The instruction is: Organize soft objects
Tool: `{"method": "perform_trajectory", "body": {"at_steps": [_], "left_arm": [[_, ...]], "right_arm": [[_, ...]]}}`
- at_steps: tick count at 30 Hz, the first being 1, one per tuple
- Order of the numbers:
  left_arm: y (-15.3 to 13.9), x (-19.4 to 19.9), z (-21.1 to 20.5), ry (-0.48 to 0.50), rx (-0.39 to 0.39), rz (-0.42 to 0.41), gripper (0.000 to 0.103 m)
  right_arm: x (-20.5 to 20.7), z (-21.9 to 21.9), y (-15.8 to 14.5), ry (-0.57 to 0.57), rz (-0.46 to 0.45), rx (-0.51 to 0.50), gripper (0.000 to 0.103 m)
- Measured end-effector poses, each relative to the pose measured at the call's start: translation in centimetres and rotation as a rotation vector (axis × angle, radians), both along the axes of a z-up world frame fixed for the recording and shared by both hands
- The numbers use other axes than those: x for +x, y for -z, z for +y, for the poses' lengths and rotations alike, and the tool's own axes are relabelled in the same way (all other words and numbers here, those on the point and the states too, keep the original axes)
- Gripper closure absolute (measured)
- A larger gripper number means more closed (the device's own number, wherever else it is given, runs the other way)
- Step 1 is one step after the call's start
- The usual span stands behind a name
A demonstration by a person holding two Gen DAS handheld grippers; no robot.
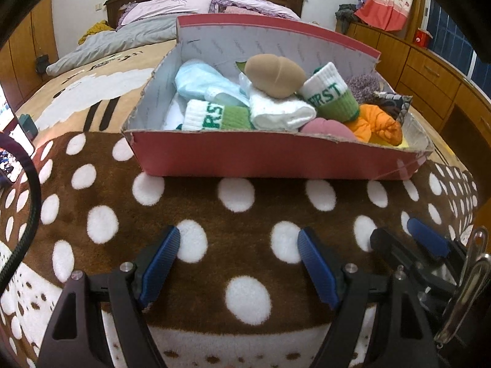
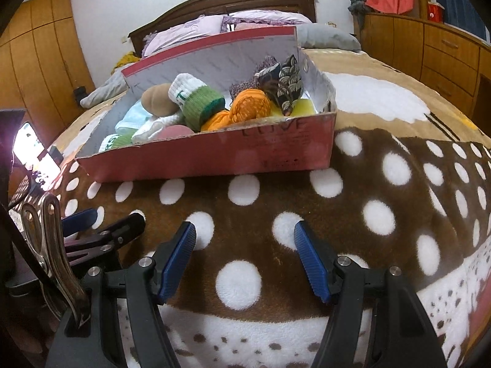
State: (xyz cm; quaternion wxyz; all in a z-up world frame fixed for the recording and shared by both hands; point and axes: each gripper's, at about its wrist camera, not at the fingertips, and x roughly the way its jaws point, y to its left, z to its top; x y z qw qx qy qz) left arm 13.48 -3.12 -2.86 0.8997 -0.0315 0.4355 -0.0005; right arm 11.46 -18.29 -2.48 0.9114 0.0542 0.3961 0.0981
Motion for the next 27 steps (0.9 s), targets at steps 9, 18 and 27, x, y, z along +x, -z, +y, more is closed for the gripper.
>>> {"method": "perform_trajectory", "body": {"at_steps": [9,18,27], "left_arm": [[0.04,-0.16,-0.18,-0.001,0.007,0.003,0.02],[0.03,-0.12,-0.01,-0.003,0.004,0.001,0.02],[0.1,-0.08,0.15,-0.006,0.005,0.001,0.02]], "right_arm": [[0.03,-0.09,0.07,0.004,0.004,0.0,0.035],[0.04,-0.06,0.13,0.004,0.006,0.0,0.035],[0.06,-0.09,0.21,0.004,0.007,-0.001,0.035]]}}
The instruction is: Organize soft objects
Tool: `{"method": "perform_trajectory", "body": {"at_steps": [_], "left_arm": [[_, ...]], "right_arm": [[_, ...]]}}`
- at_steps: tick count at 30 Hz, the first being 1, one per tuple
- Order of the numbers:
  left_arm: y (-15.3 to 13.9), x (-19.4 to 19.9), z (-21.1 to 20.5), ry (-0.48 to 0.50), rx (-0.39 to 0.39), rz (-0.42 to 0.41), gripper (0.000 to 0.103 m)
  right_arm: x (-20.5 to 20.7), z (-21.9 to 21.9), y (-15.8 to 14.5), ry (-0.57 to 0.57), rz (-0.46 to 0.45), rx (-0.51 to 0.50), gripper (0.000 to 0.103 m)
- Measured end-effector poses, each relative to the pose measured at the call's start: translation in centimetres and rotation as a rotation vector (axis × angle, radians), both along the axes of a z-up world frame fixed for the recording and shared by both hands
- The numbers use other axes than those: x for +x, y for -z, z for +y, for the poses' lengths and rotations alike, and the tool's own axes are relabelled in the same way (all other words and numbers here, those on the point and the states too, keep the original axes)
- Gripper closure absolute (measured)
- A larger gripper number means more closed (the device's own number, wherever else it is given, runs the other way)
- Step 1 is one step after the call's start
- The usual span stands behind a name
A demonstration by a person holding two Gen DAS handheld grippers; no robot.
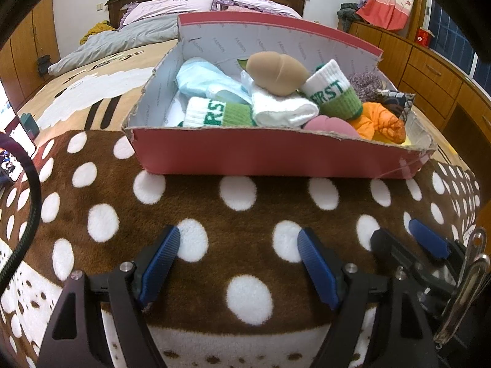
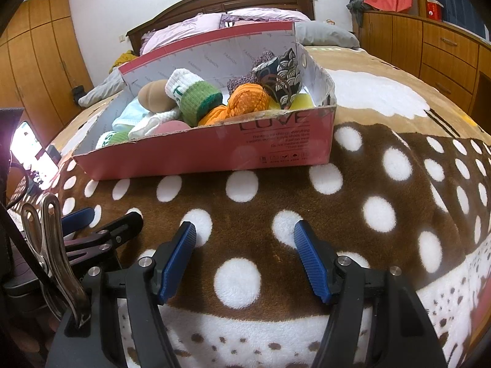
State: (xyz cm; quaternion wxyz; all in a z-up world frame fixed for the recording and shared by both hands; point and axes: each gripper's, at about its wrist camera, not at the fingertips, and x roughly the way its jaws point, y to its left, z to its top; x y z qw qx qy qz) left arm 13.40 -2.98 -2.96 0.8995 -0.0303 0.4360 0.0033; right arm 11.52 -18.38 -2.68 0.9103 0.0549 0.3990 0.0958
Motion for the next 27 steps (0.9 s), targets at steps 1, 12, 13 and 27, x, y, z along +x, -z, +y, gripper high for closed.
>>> {"method": "perform_trajectory", "body": {"at_steps": [1,12,13,27], "left_arm": [[0.0,0.01,0.03,0.0,0.0,0.0,0.02],[0.03,0.0,0.0,0.0,0.001,0.0,0.02],[0.03,-0.01,-0.02,0.0,0.001,0.0,0.02],[-0.12,-0.24,0.12,-0.007,0.011,-0.001,0.02]], "right_arm": [[-0.01,-0.01,0.01,0.0,0.0,0.0,0.035],[0.03,0.01,-0.03,0.0,0.0,0.0,0.035],[0.02,0.0,-0.01,0.0,0.0,0.001,0.035],[0.07,0.02,0.02,0.0,0.001,0.0,0.035]]}}
